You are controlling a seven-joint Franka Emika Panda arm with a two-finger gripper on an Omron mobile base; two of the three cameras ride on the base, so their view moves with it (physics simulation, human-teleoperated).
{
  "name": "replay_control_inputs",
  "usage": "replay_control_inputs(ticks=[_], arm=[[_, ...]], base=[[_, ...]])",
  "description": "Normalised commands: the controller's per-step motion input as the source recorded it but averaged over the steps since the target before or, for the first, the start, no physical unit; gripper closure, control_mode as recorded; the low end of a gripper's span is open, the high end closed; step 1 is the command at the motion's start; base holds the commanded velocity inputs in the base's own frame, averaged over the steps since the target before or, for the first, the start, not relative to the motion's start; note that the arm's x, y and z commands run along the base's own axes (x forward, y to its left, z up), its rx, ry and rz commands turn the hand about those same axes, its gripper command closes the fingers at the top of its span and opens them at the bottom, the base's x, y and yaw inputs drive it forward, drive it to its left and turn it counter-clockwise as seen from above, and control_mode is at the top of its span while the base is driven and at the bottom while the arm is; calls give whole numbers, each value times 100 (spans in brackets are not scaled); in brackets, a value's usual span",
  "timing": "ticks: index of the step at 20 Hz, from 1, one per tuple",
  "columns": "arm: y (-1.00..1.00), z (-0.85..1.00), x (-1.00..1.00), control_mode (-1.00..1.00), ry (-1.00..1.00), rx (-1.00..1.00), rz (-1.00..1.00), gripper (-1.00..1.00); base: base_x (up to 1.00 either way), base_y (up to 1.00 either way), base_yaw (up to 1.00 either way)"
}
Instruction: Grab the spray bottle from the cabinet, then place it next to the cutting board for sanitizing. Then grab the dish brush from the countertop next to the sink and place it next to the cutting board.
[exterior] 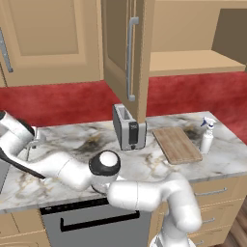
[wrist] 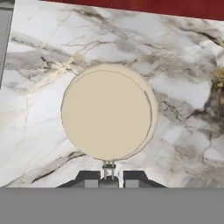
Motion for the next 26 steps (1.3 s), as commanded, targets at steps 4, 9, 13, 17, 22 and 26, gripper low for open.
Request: replay_control_inputs(ticks=[4,9,13,17,22,26], arm=[[-93,-2,-100,-100,-32,1,-2,100],[-100,-1,-100,-100,-33,3,-3,100],[-100,0,-100,-100,-31,7,-2,100],[-100,0,-100,-100,-27,11,-1,100],[-100,5,-100,-100,-30,14,0,100],[-99,44,-100,-100,-32,19,0,100]], base=[[0,0,0],[0,0,0],[0,0,0],[0,0,0],[0,0,0],[0,0,0]])
